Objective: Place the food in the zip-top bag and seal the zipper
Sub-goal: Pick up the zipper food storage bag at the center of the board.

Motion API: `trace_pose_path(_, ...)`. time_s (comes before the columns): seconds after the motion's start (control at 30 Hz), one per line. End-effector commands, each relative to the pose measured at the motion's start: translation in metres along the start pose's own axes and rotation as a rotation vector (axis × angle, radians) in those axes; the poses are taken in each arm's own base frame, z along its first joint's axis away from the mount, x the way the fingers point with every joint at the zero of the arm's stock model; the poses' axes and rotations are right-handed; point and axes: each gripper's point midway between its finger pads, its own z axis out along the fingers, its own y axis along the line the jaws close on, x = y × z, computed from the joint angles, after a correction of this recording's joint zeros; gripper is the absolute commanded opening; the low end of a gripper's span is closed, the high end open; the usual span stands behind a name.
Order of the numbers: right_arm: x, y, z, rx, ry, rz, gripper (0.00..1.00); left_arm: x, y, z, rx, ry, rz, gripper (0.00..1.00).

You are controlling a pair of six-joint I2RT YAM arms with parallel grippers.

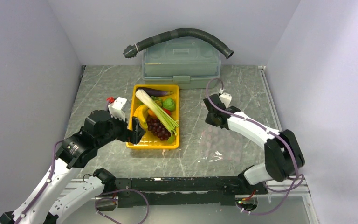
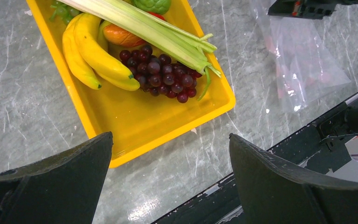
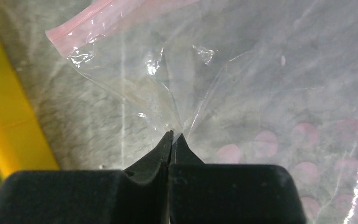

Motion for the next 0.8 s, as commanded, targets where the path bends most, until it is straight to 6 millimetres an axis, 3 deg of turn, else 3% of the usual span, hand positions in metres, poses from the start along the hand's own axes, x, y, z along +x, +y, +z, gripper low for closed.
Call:
trace_pose_path(0.0, -0.020, 0.006, -0.029, -0.090, -0.070, -0.004, 0.00, -0.005, 0.002, 0.000, -0.010, -0.025, 0.002, 1.00)
trace_pose_path(0.37, -0.029, 0.019, -0.083, -0.331, -0.169, -0.111, 0.00, -0.006, -0.001, 0.001, -0.001, -0.030, -0.012, 1.00)
trace_pose_path(0.77, -0.026, 0.040, -0.162, -0.650, -0.319, -0.330, 0.00, -0.019, -0.014, 0.007, 0.012, 0.001, -0.158, 0.99)
